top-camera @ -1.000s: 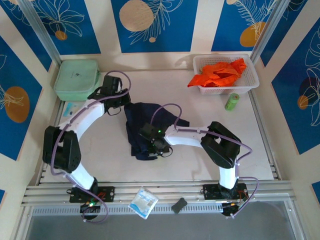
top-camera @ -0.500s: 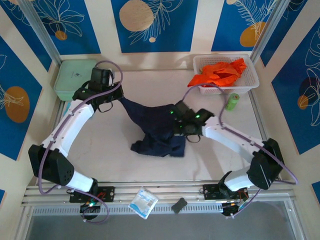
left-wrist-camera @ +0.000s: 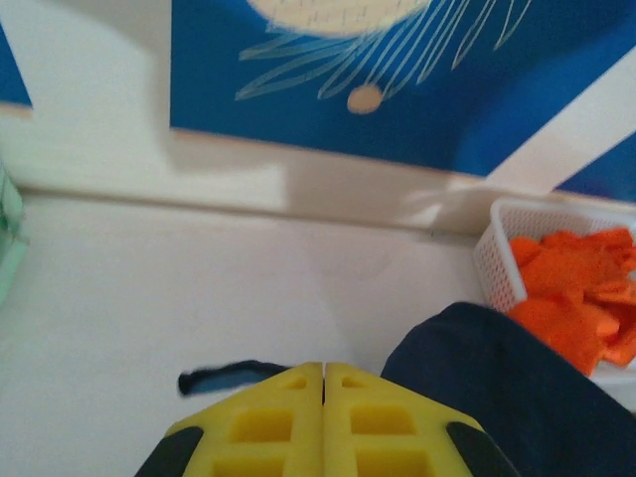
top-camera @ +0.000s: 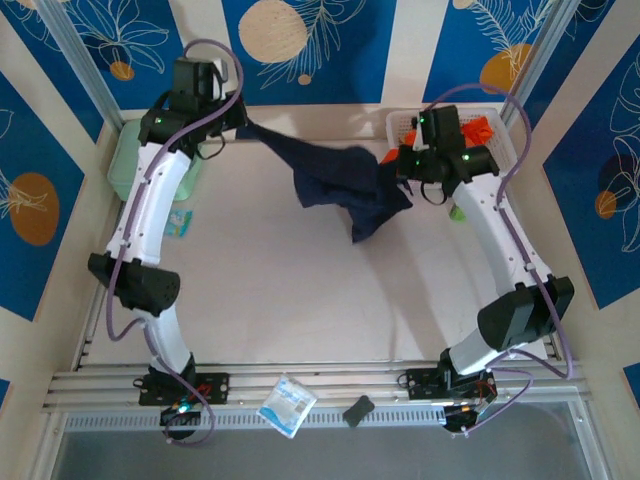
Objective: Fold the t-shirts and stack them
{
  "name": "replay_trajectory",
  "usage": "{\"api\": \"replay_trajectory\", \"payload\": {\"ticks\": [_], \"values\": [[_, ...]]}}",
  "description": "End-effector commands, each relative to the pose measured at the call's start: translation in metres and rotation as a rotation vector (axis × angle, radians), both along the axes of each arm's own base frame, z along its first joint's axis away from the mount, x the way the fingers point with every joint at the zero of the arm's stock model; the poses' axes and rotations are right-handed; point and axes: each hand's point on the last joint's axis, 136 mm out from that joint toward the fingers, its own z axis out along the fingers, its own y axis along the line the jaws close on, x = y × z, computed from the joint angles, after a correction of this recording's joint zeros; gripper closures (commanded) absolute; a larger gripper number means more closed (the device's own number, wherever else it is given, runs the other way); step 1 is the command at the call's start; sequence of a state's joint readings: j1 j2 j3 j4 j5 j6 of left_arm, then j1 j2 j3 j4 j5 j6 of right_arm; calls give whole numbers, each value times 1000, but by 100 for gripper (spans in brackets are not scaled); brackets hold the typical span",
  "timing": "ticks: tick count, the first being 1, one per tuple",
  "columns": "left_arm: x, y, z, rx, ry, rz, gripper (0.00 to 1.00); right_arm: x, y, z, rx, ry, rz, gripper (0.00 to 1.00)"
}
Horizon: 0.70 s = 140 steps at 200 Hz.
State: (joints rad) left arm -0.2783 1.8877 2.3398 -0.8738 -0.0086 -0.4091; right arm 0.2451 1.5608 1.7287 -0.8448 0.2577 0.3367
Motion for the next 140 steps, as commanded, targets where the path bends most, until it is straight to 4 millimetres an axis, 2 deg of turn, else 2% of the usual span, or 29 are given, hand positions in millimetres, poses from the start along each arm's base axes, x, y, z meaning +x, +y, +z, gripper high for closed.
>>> {"api": "replay_trajectory", "payload": {"ticks": [1, 21, 37, 41, 55, 57, 60, 63, 66, 70, 71, 82, 109, 133, 140], "values": [[-11, 14, 20, 39, -10, 1, 100, 1, -2, 30, -4, -49, 51, 100], [-21, 16, 18, 50, 1, -5, 100, -4, -4, 38, 4, -71, 56, 100], [-31, 18, 5, 56, 24, -11, 100, -14, 0, 22, 36, -44, 71, 100], [-34, 18, -4, 57, 37, -13, 100, -16, 2, 18, 46, -35, 76, 100], [-45, 21, -27, 55, 58, -7, 100, -28, 12, -7, 102, 20, 108, 100], [-46, 22, -35, 57, 72, -5, 100, -30, 14, -11, 110, 31, 112, 100], [-49, 23, -34, 53, 62, -3, 100, -32, 16, -17, 121, 42, 120, 100], [-51, 24, -47, 57, 83, -1, 100, -35, 18, -23, 131, 56, 126, 100], [-54, 25, -48, 55, 79, 2, 100, -37, 21, -30, 139, 73, 132, 100], [-57, 26, -61, 60, 101, 5, 100, -41, 23, -39, 147, 92, 137, 100], [-58, 26, -59, 57, 93, 8, 100, -42, 23, -41, 148, 96, 138, 100], [-67, 32, -85, 72, 129, 26, 100, -50, 27, -67, 150, 151, 139, 100], [-84, 50, -148, 134, 224, 93, 100, -71, 19, -128, 121, 287, 82, 100], [-95, 66, -194, 203, 313, 149, 100, -87, 7, -163, 97, 358, 19, 100], [-97, 67, -203, 211, 334, 153, 86, -90, 6, -170, 100, 369, 11, 100]]}}
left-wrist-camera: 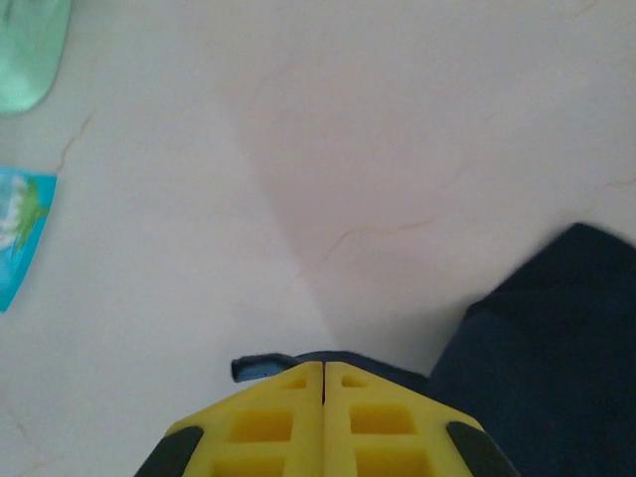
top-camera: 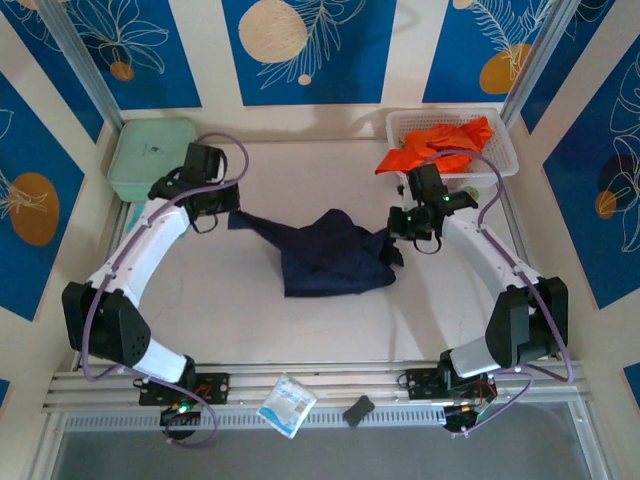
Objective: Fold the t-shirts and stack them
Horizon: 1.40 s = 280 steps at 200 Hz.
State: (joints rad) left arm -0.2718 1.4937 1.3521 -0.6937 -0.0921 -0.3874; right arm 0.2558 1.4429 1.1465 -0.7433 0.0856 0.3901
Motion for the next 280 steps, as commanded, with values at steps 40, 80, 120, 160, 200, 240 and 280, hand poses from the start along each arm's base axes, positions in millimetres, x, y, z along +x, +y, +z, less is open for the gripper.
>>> {"api": "replay_trajectory", "payload": {"ticks": [40, 80, 120, 160, 200, 240, 280], "values": [[-11, -8, -12, -44, -7, 6, 24, -9, 1, -22, 50, 11, -70, 100], [-69, -89, 4, -126, 34, -240, 26, -5, 6, -26, 55, 10, -64, 100], [-151, -195, -28, -257, 189, -504, 27, 1, 9, -29, 49, 6, -47, 100], [-181, -268, -64, -214, 248, -636, 20, 0, 9, -31, 46, 7, -38, 100], [-166, -291, -102, -133, 265, -570, 17, -10, 8, -31, 55, 1, -44, 100], [-140, -273, -124, 4, 219, -465, 23, -23, 3, -38, 53, 13, -53, 100], [-125, -263, -118, 15, 160, -430, 64, -30, -3, -42, 46, 23, -72, 100]]}}
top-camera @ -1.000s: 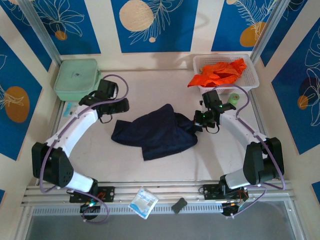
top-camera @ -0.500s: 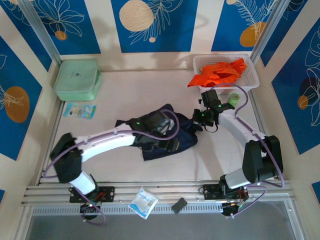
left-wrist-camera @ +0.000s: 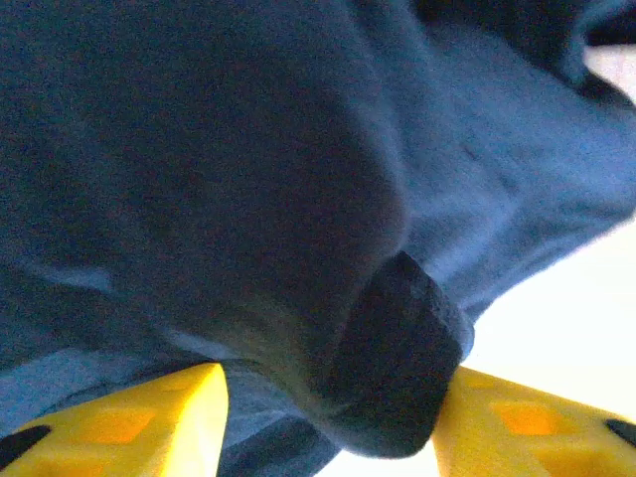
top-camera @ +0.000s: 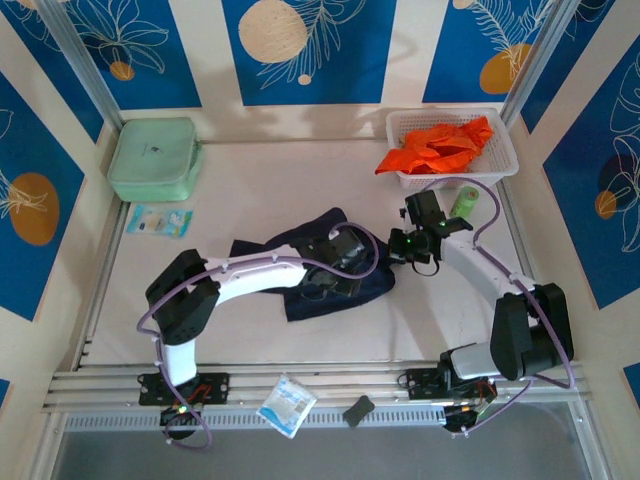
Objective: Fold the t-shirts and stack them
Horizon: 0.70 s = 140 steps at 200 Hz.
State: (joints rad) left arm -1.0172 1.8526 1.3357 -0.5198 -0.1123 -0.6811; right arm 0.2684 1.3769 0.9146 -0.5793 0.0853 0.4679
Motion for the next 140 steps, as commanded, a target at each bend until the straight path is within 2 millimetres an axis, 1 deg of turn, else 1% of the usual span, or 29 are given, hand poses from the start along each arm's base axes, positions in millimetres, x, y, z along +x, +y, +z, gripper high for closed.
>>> {"api": "replay_trajectory", "payload": {"ticks": [1, 15, 16, 23, 41, 47, 58, 65, 69, 89, 122, 128, 140], "values": [[18, 10, 12, 6, -69, 50, 65, -6, -1, 2, 17, -1, -16, 100], [22, 16, 15, 8, -80, 54, 88, -7, -2, 3, 19, -1, -23, 100], [22, 16, 15, 8, -81, 56, 91, -7, -3, 2, 18, -1, -24, 100], [24, 21, 18, 8, -88, 62, 100, -7, -4, 2, 18, 1, -26, 100], [31, 41, 31, 5, -118, 99, 100, -5, -5, 4, 13, -3, -31, 100], [32, 49, 37, -2, -129, 114, 100, -5, -6, 4, 9, -1, -34, 100], [35, 68, 48, -1, -144, 148, 100, -4, -8, 5, 0, -3, -37, 100], [36, 82, 60, -4, -162, 171, 100, -3, -11, 5, -9, -5, -40, 100], [37, 91, 65, 2, -169, 186, 100, -2, -12, 6, -15, -6, -42, 100], [39, 140, 102, 5, -218, 256, 100, 6, -24, 10, -57, -20, -57, 100], [37, 235, 163, 45, -315, 408, 100, 27, -56, 26, -124, -60, -118, 100], [35, 252, 172, 57, -334, 437, 100, 31, -61, 30, -130, -71, -129, 100], [34, 279, 186, 75, -369, 489, 100, 40, -71, 37, -139, -89, -151, 100]]}}
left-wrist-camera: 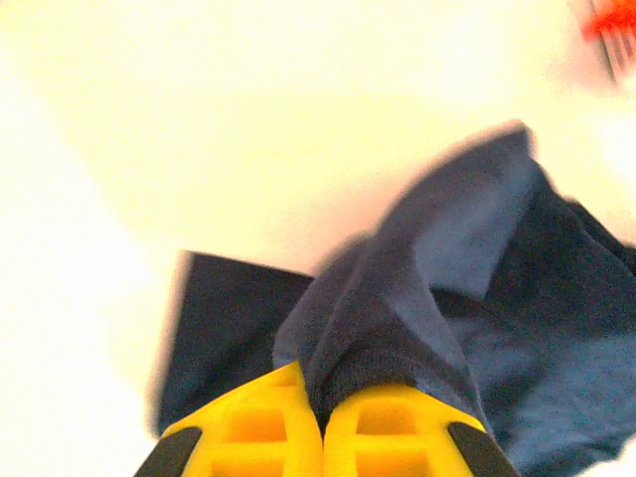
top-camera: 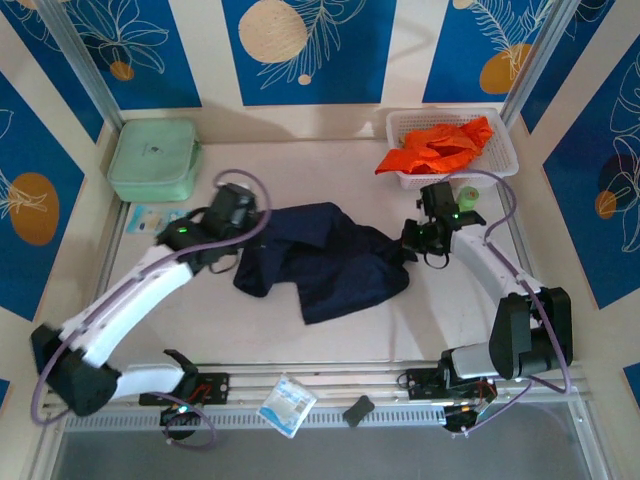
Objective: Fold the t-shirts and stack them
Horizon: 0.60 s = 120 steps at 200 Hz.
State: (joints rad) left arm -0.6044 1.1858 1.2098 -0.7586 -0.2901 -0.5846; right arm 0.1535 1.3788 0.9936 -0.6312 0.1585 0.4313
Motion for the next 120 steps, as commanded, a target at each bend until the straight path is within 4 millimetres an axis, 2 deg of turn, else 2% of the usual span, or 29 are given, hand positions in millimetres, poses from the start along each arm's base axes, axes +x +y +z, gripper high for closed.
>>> {"api": "replay_trajectory", "payload": {"ticks": [1, 22, 70, 102, 120], "values": [[-17, 62, 16, 131, 5, 88, 100, 17, -25, 18, -66, -43, -39, 100], [-16, 90, 23, 152, -7, 145, 100, 33, -39, 28, -72, -67, -72, 100], [1, 119, 9, 182, 29, 233, 100, 70, -53, 37, -129, -77, -92, 100], [15, 118, 8, 155, 38, 226, 100, 88, -54, 28, -140, -41, -96, 100], [22, 110, 1, 133, 49, 198, 100, 85, -42, 20, -109, -15, -78, 65]]}}
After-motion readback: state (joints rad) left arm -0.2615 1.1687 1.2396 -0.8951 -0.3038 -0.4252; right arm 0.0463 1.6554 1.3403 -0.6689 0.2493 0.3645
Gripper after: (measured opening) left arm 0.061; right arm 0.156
